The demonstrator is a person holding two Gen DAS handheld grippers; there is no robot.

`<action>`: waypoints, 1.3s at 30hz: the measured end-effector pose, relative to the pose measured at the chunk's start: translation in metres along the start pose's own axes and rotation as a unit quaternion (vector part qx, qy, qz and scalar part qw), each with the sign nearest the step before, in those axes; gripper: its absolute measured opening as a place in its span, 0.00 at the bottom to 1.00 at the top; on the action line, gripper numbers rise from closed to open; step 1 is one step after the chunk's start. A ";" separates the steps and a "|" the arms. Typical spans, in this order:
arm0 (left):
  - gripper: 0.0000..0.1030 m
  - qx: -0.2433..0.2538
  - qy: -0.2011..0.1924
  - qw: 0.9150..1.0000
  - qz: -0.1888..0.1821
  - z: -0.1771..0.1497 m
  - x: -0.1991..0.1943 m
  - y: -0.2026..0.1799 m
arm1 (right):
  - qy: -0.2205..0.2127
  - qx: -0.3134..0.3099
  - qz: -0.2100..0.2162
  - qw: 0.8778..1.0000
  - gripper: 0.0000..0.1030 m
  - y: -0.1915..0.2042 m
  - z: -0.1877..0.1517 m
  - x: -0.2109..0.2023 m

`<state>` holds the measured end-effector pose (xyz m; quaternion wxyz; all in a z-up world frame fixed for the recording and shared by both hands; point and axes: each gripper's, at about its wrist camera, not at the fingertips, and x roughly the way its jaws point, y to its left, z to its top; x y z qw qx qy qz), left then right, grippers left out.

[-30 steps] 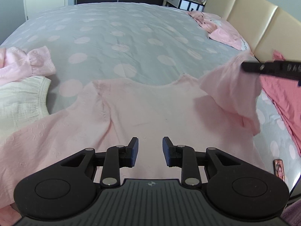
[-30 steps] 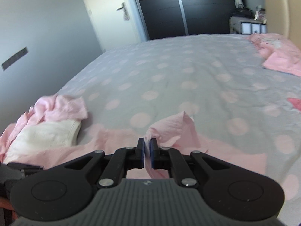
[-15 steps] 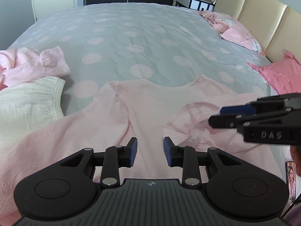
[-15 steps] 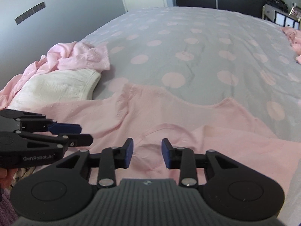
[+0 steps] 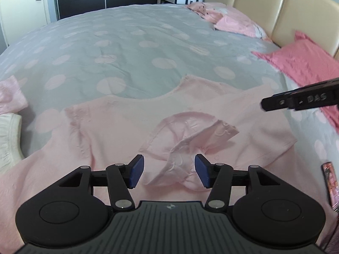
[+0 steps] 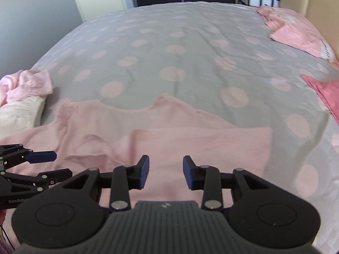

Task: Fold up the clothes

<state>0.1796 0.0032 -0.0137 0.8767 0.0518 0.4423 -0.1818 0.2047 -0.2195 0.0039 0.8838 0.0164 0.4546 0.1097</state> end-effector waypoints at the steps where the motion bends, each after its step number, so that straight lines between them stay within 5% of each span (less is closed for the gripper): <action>1: 0.50 0.003 -0.004 1.000 -0.002 0.001 0.004 -0.003 | 0.002 0.002 -0.005 1.000 0.37 -0.006 -0.002 0.000; 4: 0.47 0.008 -0.019 1.000 -0.012 0.003 0.013 -0.010 | 0.009 0.005 -0.019 1.000 0.37 -0.023 -0.009 0.001; 5: 0.41 0.007 -0.022 1.000 -0.017 0.003 0.015 -0.011 | 0.011 0.005 -0.022 1.000 0.37 -0.027 -0.010 0.001; 7: 0.14 -0.006 -0.013 1.000 -0.025 0.005 0.018 -0.010 | 0.015 0.006 -0.028 0.999 0.38 -0.035 -0.013 0.001; 10: 0.04 -0.030 0.005 0.999 -0.034 0.004 0.018 -0.003 | 0.016 0.010 -0.032 0.999 0.38 -0.045 -0.015 0.001; 19: 0.01 -0.091 0.077 0.993 0.022 -0.025 0.014 0.046 | 0.034 0.003 -0.052 0.998 0.39 -0.062 -0.026 0.010; 23: 0.13 -0.122 0.085 0.989 0.020 -0.034 0.011 0.062 | 0.041 0.007 -0.059 0.997 0.39 -0.072 -0.032 0.012; 25: 0.44 -0.134 0.069 0.989 0.002 -0.033 0.003 0.064 | 0.041 0.008 -0.063 0.997 0.43 -0.077 -0.034 0.011; 26: 0.50 -0.137 0.056 0.989 -0.009 -0.031 -0.001 0.064 | 0.040 0.009 -0.065 0.997 0.47 -0.080 -0.035 0.011; 33: 0.56 -0.140 0.047 0.989 -0.031 -0.021 0.020 0.050 | 0.044 0.016 -0.074 0.996 0.47 -0.090 -0.038 0.012; 39: 0.08 -0.114 0.065 0.991 -0.038 -0.020 0.043 0.032 | 0.054 0.010 -0.070 0.996 0.54 -0.096 -0.043 0.012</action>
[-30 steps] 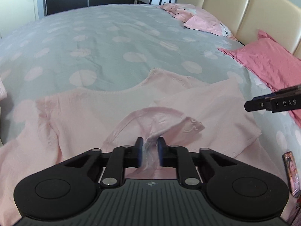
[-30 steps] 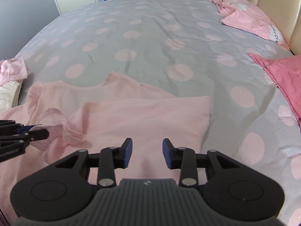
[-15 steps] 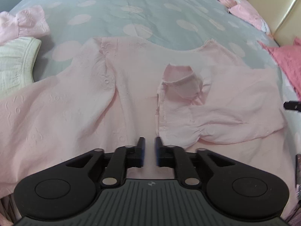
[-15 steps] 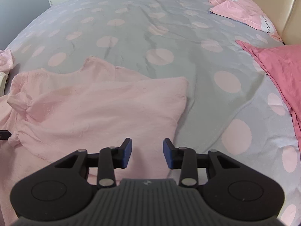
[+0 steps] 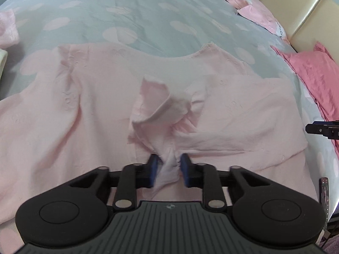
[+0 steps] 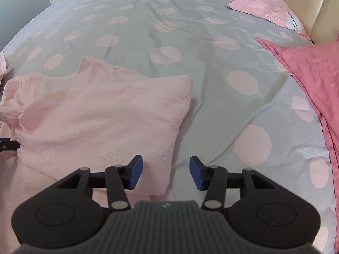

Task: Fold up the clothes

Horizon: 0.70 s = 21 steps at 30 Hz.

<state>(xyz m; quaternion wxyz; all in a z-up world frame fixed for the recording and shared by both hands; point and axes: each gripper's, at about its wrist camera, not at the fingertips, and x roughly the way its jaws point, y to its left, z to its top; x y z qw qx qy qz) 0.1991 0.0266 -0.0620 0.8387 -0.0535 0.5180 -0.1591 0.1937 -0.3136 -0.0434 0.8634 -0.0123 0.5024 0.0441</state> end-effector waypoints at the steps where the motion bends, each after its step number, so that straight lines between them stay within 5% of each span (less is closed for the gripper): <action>1: 0.03 0.000 -0.005 1.000 -0.003 0.001 -0.002 -0.001 | 0.000 0.001 0.001 1.000 0.54 -0.001 -0.001 -0.001; 8: 0.02 -0.042 -0.107 0.993 -0.019 0.017 -0.052 0.014 | -0.001 0.006 0.011 1.000 0.61 -0.005 -0.002 -0.004; 21: 0.02 -0.103 -0.145 0.984 0.012 0.025 -0.081 0.055 | 0.018 -0.056 0.067 0.996 0.63 0.026 -0.009 0.000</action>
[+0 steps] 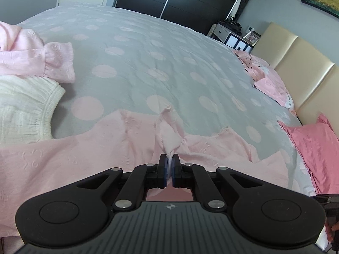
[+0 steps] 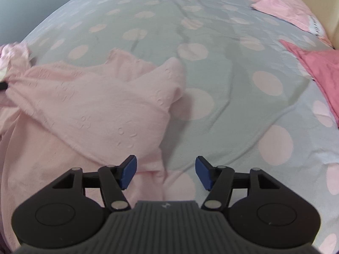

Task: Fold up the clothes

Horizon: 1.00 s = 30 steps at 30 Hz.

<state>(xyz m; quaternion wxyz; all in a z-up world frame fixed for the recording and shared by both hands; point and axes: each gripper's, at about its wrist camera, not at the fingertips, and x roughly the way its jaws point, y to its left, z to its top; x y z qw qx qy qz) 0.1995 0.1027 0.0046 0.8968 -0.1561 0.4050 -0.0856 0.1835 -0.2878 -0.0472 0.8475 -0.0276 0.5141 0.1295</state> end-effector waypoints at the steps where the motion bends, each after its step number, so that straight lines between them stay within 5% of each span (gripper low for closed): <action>1: 0.02 0.001 0.001 1.000 -0.001 0.000 0.000 0.000 | 0.004 -0.014 0.005 1.000 0.63 0.006 0.000 0.002; 9: 0.02 0.006 -0.001 1.000 -0.014 0.001 -0.006 -0.002 | 0.018 -0.100 -0.042 0.994 0.59 0.036 -0.003 0.025; 13: 0.02 0.017 -0.019 0.999 -0.024 0.001 -0.020 -0.003 | 0.026 -0.099 -0.044 0.994 0.21 0.035 -0.001 0.035; 16: 0.02 0.039 -0.026 0.999 -0.004 -0.002 -0.034 -0.002 | 0.037 -0.078 -0.051 0.995 0.10 0.029 0.004 0.032; 25: 0.02 0.084 0.114 0.989 0.046 -0.046 0.002 0.016 | 0.073 -0.062 -0.069 0.993 0.10 0.018 0.005 0.033; 30: 0.06 0.089 0.146 0.984 0.055 -0.053 0.006 0.021 | 0.088 -0.055 -0.058 0.993 0.28 0.009 0.004 0.021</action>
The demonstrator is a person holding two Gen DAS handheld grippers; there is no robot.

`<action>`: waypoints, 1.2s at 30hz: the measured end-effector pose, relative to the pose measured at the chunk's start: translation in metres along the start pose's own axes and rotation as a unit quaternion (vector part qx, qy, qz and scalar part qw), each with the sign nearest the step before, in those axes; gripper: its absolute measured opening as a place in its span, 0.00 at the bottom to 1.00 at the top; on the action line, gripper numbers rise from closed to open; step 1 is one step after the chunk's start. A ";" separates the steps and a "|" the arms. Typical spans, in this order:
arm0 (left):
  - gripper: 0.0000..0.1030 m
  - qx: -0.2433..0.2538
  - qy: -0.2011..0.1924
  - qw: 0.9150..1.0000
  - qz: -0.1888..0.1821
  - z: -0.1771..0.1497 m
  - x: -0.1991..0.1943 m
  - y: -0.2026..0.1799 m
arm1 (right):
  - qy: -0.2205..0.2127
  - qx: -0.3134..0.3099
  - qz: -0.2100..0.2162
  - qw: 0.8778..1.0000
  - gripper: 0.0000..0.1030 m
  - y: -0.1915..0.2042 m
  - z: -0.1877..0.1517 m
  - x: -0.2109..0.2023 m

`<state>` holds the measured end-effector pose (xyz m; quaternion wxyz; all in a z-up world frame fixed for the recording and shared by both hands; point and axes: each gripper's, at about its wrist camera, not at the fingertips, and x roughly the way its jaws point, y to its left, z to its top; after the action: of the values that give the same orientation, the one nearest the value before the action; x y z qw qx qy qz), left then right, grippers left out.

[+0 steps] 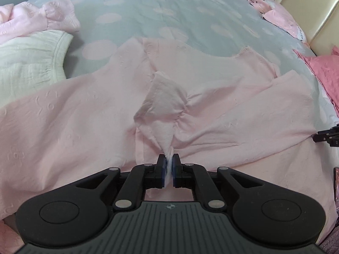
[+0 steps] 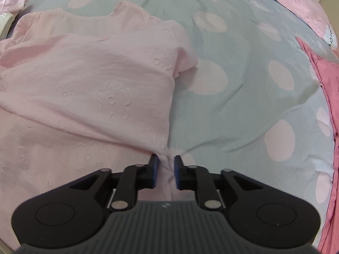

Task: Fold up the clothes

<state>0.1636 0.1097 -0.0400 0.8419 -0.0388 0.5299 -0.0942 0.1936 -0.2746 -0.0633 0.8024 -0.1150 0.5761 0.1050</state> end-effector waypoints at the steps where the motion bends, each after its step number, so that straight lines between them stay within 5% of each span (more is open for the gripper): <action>1: 0.14 -0.004 -0.003 1.000 0.000 0.001 -0.004 0.002 | -0.005 0.004 0.004 1.000 0.30 -0.003 -0.001 -0.006; 5: 0.41 -0.019 -0.042 0.999 -0.005 0.010 -0.029 0.009 | -0.040 0.034 0.021 0.998 0.32 -0.019 0.003 -0.031; 12: 0.45 0.010 -0.107 0.994 0.000 0.039 -0.024 -0.005 | -0.136 0.160 0.036 0.977 0.35 -0.051 0.027 -0.050; 18: 0.50 0.038 -0.080 0.996 0.023 0.057 0.013 -0.012 | -0.167 0.224 0.027 0.960 0.36 -0.056 0.053 -0.028; 20: 0.43 0.026 -0.058 0.998 0.015 0.057 0.022 -0.009 | -0.173 0.238 0.028 0.955 0.36 -0.060 0.060 -0.019; 22: 0.08 0.019 -0.040 0.999 0.013 0.057 0.028 -0.009 | -0.172 0.256 0.035 0.951 0.36 -0.067 0.066 -0.009; 29: 0.01 -0.014 -0.059 0.998 0.027 0.063 0.024 0.001 | -0.150 0.329 0.099 0.927 0.37 -0.083 0.078 0.024; 36: 0.01 -0.012 -0.044 0.998 0.034 0.065 0.035 0.004 | -0.085 0.300 0.097 0.945 0.49 -0.067 0.087 0.043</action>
<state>0.2370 0.1043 -0.0435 0.8665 -0.0350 0.4947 -0.0579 0.3052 -0.3104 -0.0731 0.8317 0.1968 0.5191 0.0138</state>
